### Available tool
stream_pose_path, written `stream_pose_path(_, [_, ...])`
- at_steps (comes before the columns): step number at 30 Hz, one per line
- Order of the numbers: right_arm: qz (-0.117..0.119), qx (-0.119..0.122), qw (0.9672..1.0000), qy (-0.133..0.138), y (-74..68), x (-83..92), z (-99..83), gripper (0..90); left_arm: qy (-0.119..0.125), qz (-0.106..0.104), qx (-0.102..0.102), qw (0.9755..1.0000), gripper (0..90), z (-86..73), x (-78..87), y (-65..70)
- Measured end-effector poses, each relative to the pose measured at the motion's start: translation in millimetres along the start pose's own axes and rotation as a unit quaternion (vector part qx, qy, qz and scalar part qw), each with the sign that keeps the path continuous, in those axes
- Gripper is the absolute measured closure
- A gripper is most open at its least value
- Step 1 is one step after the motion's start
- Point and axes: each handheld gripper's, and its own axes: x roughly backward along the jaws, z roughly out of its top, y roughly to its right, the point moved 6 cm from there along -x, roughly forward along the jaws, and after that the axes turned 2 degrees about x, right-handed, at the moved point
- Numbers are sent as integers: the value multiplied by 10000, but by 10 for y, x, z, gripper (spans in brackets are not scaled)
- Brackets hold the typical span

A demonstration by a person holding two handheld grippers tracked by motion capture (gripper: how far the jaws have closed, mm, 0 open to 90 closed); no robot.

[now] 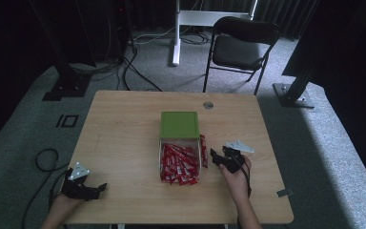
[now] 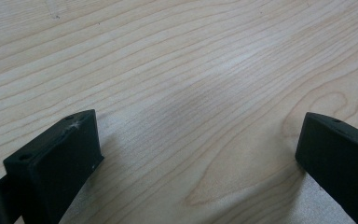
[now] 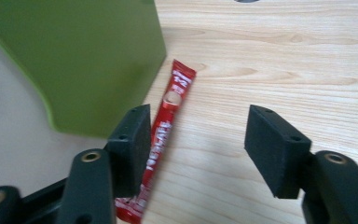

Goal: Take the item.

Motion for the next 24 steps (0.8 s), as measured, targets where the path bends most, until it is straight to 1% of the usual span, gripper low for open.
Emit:
stream_pose_path(3, [-7,-15,10000,14,79,39,-25,353,1,0,-1,10000,8,0,0,0])
stream_pose_path(6, [-93,-9,10000,-15,161,72,-54,322,1,0,0,10000,8,0,0,0])
stream_pose_path(8, [-106,-38,9999,-22,206,95,-74,304,-10,1,-12,10000,7,-1,1,-2])
stream_pose_path(15, [-118,80,9998,-168,327,168,-160,272,-7,1,-8,10000,7,-1,1,-1])
stream_pose_path(16, [-155,92,9996,-208,350,181,-174,271,-6,1,-9,10000,7,0,1,-1])
stream_pose_path(18, [-98,55,9997,-230,383,205,-194,261,-6,1,-7,10000,7,0,1,-1])
stream_pose_path(24, [-187,-49,9995,-260,518,285,-272,259,0,0,10,10000,7,0,0,1])
